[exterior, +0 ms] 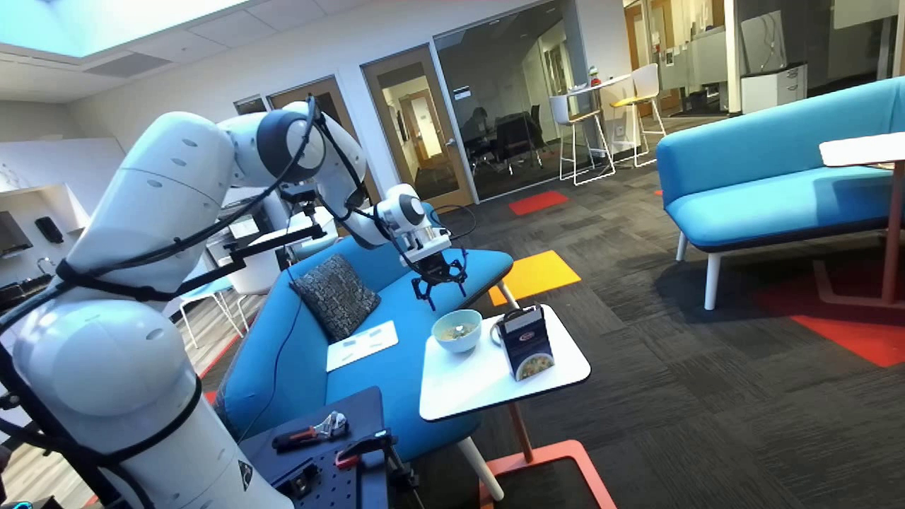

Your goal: Pick up the spoon and put it in the bowl

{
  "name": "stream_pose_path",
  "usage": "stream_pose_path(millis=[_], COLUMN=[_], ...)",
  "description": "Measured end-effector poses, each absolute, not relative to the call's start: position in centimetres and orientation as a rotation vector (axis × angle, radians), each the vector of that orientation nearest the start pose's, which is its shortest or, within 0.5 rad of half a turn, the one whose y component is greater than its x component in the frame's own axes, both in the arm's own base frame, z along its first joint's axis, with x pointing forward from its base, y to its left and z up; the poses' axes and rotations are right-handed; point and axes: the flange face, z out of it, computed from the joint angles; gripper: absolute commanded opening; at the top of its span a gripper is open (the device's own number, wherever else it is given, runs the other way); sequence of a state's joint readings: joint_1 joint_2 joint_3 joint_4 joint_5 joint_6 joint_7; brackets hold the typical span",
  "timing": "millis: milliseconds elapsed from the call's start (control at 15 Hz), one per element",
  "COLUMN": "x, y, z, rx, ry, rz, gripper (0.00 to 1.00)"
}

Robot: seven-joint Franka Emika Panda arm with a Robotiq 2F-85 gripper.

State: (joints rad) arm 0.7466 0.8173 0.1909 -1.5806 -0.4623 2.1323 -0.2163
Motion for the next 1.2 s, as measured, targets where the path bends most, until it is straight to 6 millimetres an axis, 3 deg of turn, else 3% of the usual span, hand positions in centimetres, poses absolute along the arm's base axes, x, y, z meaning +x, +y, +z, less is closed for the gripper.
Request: stream_pose_path(millis=[267,600,933,1200], x=[41.1,38.8,36.5,36.2], y=[50.4,46.0,41.7,41.3], z=[18.3,21.6,23.2,23.4], rx=[-2.518,-2.484,-2.470,-2.464], ry=[-2.207,-2.183,-2.189,-2.197], rz=[0.042,-0.078,-0.106,-0.108], gripper=[1.00,1.00,1.00,1.00])
